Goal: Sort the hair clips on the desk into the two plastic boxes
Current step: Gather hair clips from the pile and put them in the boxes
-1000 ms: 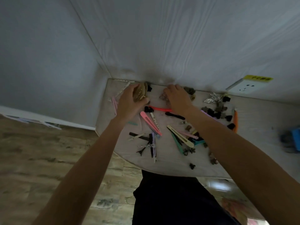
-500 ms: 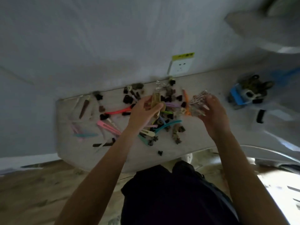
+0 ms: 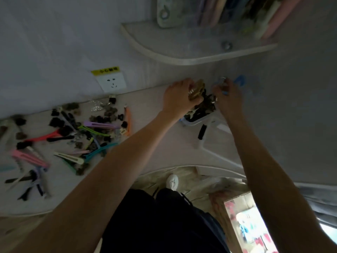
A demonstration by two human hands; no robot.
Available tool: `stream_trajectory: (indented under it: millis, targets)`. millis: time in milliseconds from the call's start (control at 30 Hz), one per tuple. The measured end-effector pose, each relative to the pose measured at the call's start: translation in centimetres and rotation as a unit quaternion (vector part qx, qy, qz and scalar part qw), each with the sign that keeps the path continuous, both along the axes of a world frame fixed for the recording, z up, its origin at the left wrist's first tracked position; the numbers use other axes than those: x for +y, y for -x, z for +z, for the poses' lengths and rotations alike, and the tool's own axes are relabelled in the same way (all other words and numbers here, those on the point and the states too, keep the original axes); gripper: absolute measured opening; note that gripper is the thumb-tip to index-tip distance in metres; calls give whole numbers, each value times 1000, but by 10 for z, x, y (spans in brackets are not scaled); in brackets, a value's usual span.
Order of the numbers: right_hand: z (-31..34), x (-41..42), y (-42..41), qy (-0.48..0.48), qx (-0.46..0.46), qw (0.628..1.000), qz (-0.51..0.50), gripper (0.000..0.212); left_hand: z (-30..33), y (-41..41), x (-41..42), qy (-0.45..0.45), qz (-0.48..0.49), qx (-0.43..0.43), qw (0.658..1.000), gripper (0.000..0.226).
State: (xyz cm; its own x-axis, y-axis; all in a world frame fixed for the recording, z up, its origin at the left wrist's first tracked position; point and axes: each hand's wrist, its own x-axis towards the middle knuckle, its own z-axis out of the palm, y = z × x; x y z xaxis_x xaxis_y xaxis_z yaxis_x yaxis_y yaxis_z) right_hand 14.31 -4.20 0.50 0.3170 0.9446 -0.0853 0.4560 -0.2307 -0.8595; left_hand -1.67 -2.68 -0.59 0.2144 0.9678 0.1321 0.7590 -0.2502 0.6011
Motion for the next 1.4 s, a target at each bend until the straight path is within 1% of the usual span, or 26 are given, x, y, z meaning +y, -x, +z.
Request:
stream_trajectory:
  millis: [67,167,200,267,333,367,400,433,467,500,567,633,700,767,833,900,933,1033,1100,1167,1200,1233,1267,1333,1400]
  targets:
    - [-3,9,-9,-1,-74,996,56,42,-14,-11,8,-3,-11,67,998,43]
    - [-6,17,-21,2,-153,982,114,51,-31,-10,9,3,-77,154,985,33]
    - [-6,17,-24,-3,-160,979,128,51,-34,-5,7,12,-97,169,981,35]
    - [-7,14,-32,-20,-183,968,168,46,-34,0,3,50,-122,187,973,46]
    - [-10,8,-37,-29,-248,936,248,39,-31,3,1,77,-133,209,966,55]
    - [-13,6,-40,-15,-291,910,295,43,-29,2,1,80,-137,226,961,57]
    - [-17,5,-44,4,-328,884,332,51,-28,0,1,79,-140,247,955,58]
    - [-22,3,-48,17,-351,867,353,59,-28,-1,1,77,-142,267,950,59]
    - [-25,0,-49,20,-356,862,360,61,-27,-1,0,75,-141,279,947,59]
    - [-26,-1,-49,12,-352,865,357,58,-27,-2,0,75,-138,281,947,58]
    - [-28,-2,-43,-25,-337,873,352,48,-27,-1,-1,82,-137,268,950,53]
    - [-27,4,-32,-42,-318,880,351,43,-26,1,-4,80,-128,247,957,51]
    - [-30,15,-19,-39,-315,869,378,40,-24,7,-11,38,-74,210,974,44]
    - [-37,24,-11,-37,-337,847,410,34,-19,15,-18,-18,-24,192,981,29]
    - [-42,30,-7,-13,-351,837,419,34,-18,19,-23,-42,-27,205,978,20]
    - [-39,39,-8,19,-351,845,402,39,-17,16,-23,-28,-58,217,974,19]
    - [-36,44,-8,22,-362,843,397,37,-17,13,-23,-12,-74,220,973,19]
    - [-25,55,-12,-32,-419,816,398,32,-19,1,-20,33,-96,228,968,20]
    - [-20,56,-20,-63,-443,813,373,30,-21,-2,-15,42,-91,235,967,18]
    - [-20,53,-31,-76,-469,812,339,28,-23,-2,-11,46,-75,223,971,13]
    - [-20,51,-35,-72,-475,812,332,28,-23,-2,-10,52,-65,216,973,18]
    - [-22,49,-36,-63,-472,814,332,28,-24,-2,-9,61,-60,209,974,23]
    - [-24,47,-34,-46,-452,826,333,27,-25,-2,-8,68,-59,212,973,24]
    - [-27,47,-26,0,-412,847,336,27,-25,-3,-6,70,-58,239,967,20]
    - [-30,53,-17,33,-398,848,349,32,-23,-5,-6,61,-67,276,957,17]
